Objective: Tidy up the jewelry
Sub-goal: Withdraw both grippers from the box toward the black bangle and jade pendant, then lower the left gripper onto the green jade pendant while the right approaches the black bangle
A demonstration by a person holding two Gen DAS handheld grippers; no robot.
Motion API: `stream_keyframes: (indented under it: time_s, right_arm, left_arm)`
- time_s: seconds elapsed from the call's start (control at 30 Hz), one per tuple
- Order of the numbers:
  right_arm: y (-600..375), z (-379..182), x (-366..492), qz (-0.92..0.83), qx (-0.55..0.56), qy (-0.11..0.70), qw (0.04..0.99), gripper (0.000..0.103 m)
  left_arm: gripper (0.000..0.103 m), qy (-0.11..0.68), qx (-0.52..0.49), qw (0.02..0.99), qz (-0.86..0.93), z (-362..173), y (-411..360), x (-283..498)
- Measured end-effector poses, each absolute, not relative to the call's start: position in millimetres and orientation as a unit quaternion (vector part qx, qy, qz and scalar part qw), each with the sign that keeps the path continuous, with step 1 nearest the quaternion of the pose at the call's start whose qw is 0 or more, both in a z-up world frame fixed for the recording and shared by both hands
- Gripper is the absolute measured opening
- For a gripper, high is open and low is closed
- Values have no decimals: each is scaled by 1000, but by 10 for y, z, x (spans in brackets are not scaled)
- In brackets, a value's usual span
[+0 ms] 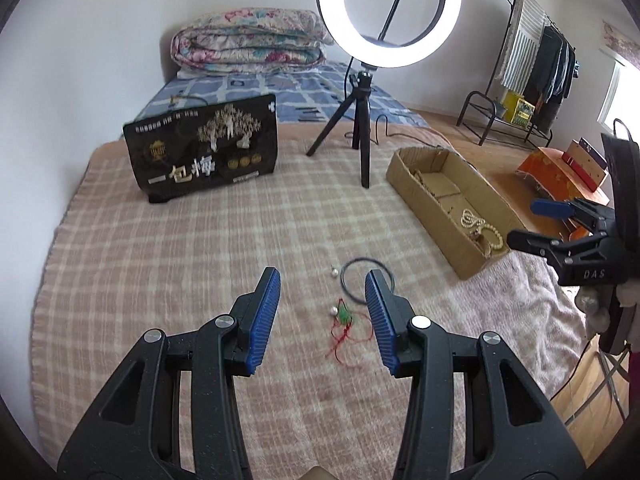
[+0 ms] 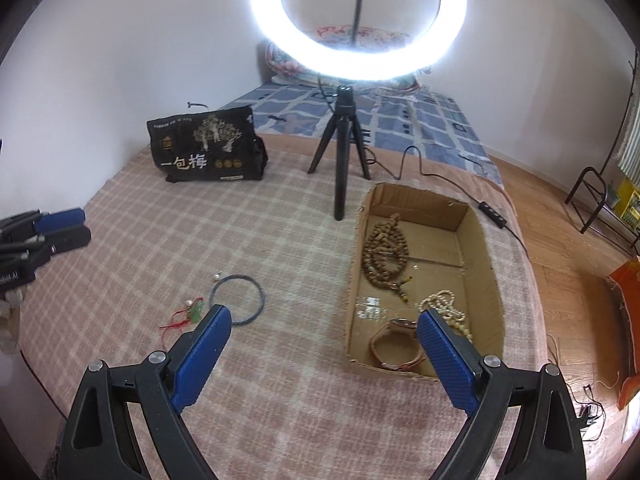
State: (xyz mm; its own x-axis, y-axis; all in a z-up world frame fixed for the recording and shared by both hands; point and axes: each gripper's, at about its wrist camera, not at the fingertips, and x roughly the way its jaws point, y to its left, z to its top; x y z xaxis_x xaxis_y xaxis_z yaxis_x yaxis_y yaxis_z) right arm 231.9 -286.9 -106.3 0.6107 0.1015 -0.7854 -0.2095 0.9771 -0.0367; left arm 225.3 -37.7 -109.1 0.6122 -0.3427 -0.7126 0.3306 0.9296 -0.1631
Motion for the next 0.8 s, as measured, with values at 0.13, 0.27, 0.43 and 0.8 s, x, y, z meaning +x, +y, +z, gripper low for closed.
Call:
stream_keyframes:
  time_s: [0.13, 0.27, 0.43, 0.8]
  right_arm:
    - [-2754, -1146, 2372, 99, -50, 446, 888, 95]
    - [-2663, -1236, 2422, 106, -44, 457, 882, 95]
    - [-2572, -1376, 2478, 122, -31, 474, 871, 83]
    - [-2438, -1643, 2645, 131, -22, 503, 854, 69]
  left_arm:
    - [45, 410, -9, 891, -195, -1231, -386, 2179]
    - [45, 420, -14, 884, -205, -1365, -407, 2113]
    - [45, 435, -8, 874, -214, -1544, -453, 2058]
    - [44, 454, -18, 857, -242, -1808, -611, 2082]
